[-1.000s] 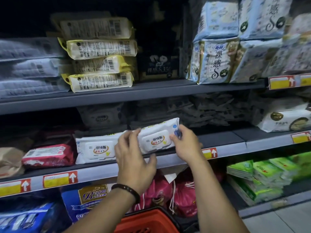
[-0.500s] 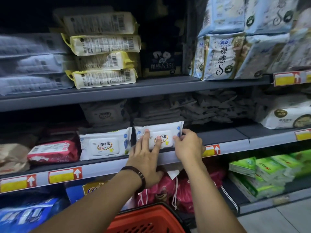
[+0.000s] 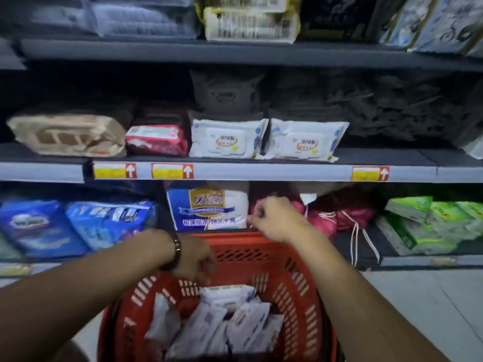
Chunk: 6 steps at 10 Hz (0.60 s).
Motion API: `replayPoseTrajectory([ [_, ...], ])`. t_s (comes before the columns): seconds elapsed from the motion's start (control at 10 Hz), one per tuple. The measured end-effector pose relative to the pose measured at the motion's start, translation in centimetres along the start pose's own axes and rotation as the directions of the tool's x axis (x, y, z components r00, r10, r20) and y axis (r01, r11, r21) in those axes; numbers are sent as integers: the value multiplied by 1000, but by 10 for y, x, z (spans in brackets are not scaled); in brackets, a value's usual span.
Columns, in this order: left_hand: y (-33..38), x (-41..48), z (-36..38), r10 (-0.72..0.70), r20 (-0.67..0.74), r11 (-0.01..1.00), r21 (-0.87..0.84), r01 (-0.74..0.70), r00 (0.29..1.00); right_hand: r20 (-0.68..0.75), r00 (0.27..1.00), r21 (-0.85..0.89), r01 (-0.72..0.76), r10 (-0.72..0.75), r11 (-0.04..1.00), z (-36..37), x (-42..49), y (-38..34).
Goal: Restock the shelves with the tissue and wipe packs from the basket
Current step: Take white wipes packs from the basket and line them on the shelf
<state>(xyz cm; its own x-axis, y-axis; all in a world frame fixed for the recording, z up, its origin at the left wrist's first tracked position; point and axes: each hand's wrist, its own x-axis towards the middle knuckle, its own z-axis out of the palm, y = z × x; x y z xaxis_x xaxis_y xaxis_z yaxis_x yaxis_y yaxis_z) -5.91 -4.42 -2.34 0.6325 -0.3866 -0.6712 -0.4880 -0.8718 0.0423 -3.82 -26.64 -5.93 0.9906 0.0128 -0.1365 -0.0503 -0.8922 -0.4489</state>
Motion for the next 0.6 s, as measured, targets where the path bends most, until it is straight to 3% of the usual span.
replayPoseTrajectory([
  [0.1,-21,-19,14,-95,160,986,153,71,982,316,948,-98,69,-34,993,67,-6,-19],
  [0.2,-36,5,23,-222,333,975,67,212,916,550,835,-148,120,-20,982,141,-17,-29],
  [0.3,-59,33,39,-141,166,990,33,137,976,661,750,-132,128,-9,983,208,-27,-36],
  [0.4,-72,44,30,-35,19,997,-73,36,999,637,771,-27,16,5,1000,264,-25,-44],
  [0.5,-76,39,19,17,6,984,-176,-15,1000,558,829,85,-19,-32,996,291,-26,-58],
  [0.6,-84,41,15,-53,110,991,-119,67,992,554,829,142,-6,-74,990,318,-24,-76],
])
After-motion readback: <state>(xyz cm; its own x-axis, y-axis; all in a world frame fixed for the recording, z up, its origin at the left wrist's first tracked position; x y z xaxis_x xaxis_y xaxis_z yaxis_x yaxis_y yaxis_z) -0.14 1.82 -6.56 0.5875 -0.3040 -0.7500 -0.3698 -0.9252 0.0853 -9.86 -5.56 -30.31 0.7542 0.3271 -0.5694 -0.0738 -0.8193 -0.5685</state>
